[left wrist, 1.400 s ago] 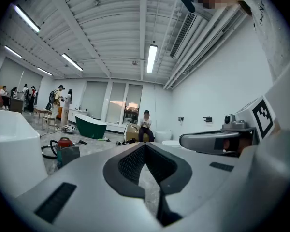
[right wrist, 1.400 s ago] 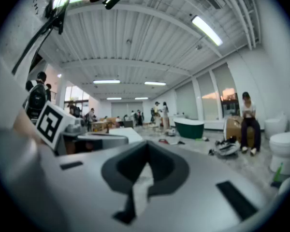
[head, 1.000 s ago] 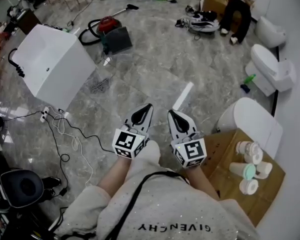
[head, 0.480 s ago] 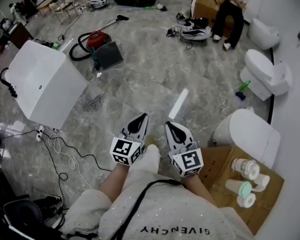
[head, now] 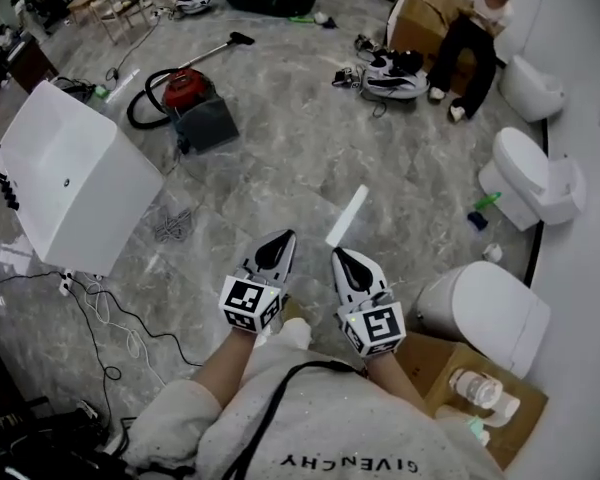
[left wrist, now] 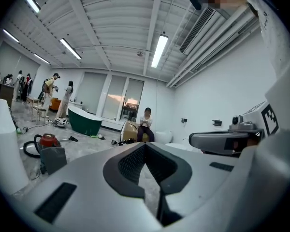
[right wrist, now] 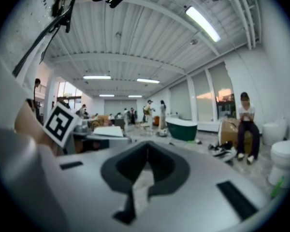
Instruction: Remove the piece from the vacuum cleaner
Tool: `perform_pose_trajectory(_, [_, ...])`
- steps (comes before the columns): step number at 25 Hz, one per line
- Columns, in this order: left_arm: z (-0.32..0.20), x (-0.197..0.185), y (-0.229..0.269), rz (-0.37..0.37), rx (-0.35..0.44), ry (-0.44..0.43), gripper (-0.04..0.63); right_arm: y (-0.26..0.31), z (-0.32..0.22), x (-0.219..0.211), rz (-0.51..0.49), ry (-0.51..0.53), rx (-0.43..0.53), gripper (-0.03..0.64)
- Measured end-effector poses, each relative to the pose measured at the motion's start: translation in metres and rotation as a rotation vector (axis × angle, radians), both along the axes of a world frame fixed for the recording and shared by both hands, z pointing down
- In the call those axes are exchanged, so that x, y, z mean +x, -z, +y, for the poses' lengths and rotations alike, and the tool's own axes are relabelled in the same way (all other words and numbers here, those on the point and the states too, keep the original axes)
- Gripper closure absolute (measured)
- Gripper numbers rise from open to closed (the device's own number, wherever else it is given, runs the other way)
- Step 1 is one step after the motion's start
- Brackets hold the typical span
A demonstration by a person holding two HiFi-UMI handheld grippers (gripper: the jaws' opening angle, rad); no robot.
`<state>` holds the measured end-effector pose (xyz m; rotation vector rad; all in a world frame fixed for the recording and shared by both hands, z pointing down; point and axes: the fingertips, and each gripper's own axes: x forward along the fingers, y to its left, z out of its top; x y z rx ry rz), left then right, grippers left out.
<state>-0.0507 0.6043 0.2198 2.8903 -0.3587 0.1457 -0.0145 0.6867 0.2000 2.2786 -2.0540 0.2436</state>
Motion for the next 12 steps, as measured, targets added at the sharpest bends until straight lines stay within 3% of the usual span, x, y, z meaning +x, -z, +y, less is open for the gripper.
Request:
perform_pose_trajectory(5, [-0.05, 0.018, 0.002, 0.009, 0.006, 0.033, 0.575, 0.004, -0.049, 0.027, 0.006, -0.008, 0.041, 0.601])
perform_pose_trajectory(12, [-0.093, 0.008, 0.002, 0.002, 0.003, 0.1, 0.575, -0.006, -0.101, 0.025, -0.022, 0.063, -0.004, 0.601])
